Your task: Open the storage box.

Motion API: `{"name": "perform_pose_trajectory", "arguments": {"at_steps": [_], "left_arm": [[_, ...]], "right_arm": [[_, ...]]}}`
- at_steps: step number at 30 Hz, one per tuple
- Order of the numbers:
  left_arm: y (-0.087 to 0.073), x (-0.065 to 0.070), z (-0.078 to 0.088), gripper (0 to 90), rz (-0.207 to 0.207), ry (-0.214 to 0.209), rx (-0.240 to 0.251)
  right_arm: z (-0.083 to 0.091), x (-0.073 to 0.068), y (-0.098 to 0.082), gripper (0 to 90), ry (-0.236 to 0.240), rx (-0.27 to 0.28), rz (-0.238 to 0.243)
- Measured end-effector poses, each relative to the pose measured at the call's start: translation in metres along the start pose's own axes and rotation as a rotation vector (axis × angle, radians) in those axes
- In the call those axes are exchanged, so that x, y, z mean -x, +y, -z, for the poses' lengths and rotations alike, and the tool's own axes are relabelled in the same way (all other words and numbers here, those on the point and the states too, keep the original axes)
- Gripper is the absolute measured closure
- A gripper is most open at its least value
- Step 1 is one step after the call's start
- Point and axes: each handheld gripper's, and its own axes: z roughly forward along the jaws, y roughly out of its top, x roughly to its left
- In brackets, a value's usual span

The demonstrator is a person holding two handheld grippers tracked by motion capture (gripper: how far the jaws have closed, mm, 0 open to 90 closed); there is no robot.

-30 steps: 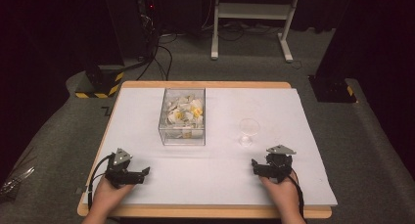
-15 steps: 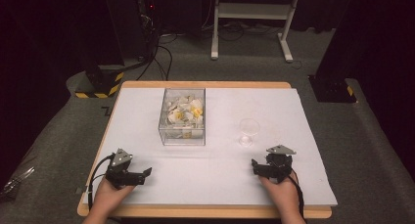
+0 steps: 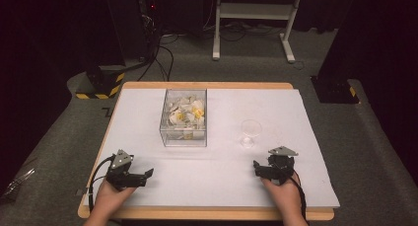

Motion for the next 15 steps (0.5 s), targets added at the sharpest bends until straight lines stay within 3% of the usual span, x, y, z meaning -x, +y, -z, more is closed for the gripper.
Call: {"name": "perform_pose_trajectory", "arguments": {"at_steps": [15], "left_arm": [[0.0032,0.0036,0.0031,4.8,0.008,-0.022,0.026]], "right_arm": [[0.0000,0.0000,0.0000,9.4,0.000,0.000,0.000]]}}
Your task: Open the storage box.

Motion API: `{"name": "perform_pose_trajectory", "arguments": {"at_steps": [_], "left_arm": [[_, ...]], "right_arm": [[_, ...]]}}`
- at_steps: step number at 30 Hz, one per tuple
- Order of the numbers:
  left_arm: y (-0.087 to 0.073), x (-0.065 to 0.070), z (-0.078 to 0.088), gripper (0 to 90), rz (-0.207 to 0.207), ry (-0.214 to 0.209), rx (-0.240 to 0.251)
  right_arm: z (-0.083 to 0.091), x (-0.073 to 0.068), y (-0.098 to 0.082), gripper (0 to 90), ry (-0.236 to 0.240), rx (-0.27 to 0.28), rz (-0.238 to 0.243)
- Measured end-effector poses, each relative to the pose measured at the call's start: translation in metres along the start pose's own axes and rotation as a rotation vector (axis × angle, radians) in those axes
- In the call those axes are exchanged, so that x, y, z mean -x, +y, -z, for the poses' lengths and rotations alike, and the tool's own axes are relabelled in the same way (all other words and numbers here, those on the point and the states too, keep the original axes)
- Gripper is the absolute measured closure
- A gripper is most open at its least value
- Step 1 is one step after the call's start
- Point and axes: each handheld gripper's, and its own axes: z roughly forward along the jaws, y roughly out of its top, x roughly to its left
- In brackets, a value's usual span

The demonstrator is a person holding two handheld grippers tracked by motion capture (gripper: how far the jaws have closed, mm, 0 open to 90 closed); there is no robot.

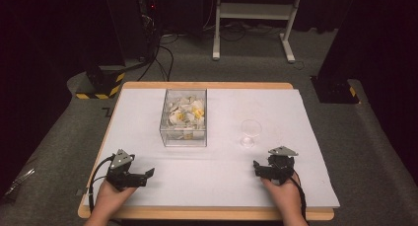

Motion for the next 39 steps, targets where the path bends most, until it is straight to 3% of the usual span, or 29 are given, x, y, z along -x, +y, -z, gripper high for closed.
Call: {"name": "perform_pose_trajectory", "arguments": {"at_steps": [9,12,19,24,39], "left_arm": [[0.004,0.006,-0.003,2.7,0.003,-0.021,0.009],[0.007,0.010,-0.006,1.4,-0.017,-0.019,-0.002],[0.009,0.015,-0.007,0.5,-0.022,-0.046,-0.007],[0.014,0.018,-0.007,0.5,-0.049,-0.035,-0.016],[0.038,0.035,-0.009,0.5,-0.077,-0.059,0.025]], "right_arm": [[0.000,0.000,0.000,9.4,0.000,-0.001,0.000],[0.000,0.000,0.000,9.4,0.000,-0.001,-0.001],[0.000,0.000,0.000,9.4,0.000,-0.001,-0.001],[0.000,0.000,0.000,9.4,0.000,-0.001,0.000],[0.000,0.000,0.000,9.5,-0.001,0.000,0.002]]}}
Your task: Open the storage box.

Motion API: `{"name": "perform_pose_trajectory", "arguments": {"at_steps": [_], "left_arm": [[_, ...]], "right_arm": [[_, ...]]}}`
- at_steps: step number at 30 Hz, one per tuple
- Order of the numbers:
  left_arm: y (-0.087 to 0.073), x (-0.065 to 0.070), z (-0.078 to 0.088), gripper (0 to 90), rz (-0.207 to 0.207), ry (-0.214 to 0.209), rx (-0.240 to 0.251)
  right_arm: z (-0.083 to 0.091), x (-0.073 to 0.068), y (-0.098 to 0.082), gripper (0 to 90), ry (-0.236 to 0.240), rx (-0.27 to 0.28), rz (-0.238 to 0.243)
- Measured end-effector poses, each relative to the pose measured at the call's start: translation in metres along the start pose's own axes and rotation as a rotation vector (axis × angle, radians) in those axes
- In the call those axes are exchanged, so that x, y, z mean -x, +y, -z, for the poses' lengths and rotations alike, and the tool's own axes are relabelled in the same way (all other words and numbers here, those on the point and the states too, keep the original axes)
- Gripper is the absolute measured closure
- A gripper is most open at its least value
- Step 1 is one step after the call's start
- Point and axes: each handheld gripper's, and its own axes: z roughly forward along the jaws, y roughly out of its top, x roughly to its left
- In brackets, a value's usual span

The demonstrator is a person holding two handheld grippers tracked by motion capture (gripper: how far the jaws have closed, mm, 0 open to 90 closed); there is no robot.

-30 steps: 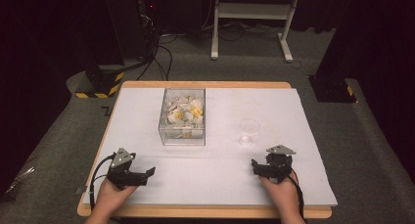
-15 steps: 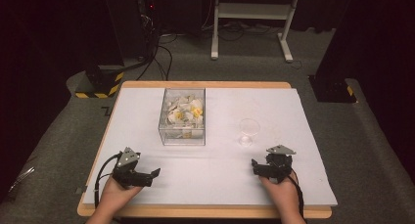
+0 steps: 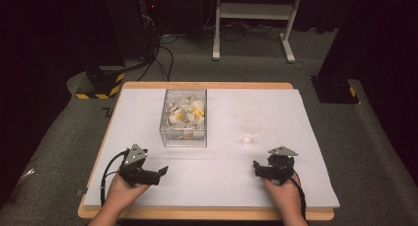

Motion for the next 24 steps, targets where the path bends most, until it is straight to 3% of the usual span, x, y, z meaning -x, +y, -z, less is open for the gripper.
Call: {"name": "perform_pose_trajectory", "arguments": {"at_steps": [6,11,24], "left_arm": [[0.007,0.002,-0.003,0.5,-0.009,-0.001,0.016],[0.011,0.004,-0.008,0.5,0.021,-0.031,0.051],[0.020,0.006,-0.019,0.5,0.027,-0.068,0.087]], "right_arm": [[0.000,0.000,0.000,9.5,0.000,0.000,0.000],[0.000,0.000,0.000,9.6,-0.001,0.000,0.000],[0.000,0.000,0.000,9.6,-0.001,0.000,0.000]]}}
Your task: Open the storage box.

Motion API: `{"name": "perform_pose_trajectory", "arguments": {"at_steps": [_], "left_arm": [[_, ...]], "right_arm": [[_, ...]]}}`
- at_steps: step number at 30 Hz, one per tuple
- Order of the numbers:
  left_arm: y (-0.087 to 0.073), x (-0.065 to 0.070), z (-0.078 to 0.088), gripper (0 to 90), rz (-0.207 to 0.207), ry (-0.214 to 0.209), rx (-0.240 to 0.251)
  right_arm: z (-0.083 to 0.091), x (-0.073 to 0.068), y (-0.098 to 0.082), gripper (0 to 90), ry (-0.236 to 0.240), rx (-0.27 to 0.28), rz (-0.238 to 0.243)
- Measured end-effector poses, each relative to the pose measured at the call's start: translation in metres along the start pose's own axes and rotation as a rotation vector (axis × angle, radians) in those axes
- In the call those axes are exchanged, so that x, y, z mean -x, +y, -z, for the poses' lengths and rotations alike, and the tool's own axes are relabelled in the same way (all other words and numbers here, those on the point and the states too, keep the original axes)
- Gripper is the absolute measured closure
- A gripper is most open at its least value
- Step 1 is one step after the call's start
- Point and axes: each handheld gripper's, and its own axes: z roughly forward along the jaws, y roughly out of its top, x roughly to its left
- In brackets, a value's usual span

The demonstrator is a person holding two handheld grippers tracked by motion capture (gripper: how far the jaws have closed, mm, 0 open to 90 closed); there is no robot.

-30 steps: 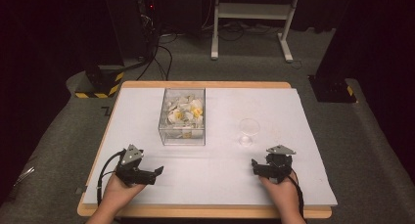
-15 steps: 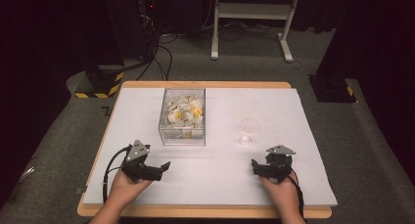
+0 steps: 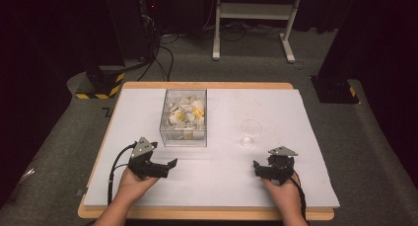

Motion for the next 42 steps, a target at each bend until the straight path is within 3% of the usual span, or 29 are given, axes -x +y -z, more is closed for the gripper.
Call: {"name": "perform_pose_trajectory", "arguments": {"at_steps": [15,28,42], "left_arm": [[0.013,0.004,-0.018,0.5,0.005,-0.025,0.029],[0.020,0.003,-0.029,1.6,-0.016,-0.021,0.024],[0.024,0.000,-0.041,1.7,0.001,-0.023,0.037]], "right_arm": [[0.000,0.000,0.000,9.6,0.000,0.000,0.000],[0.000,0.000,0.000,9.5,0.001,-0.001,-0.002],[0.000,0.000,0.000,9.6,-0.001,0.000,0.000]]}}
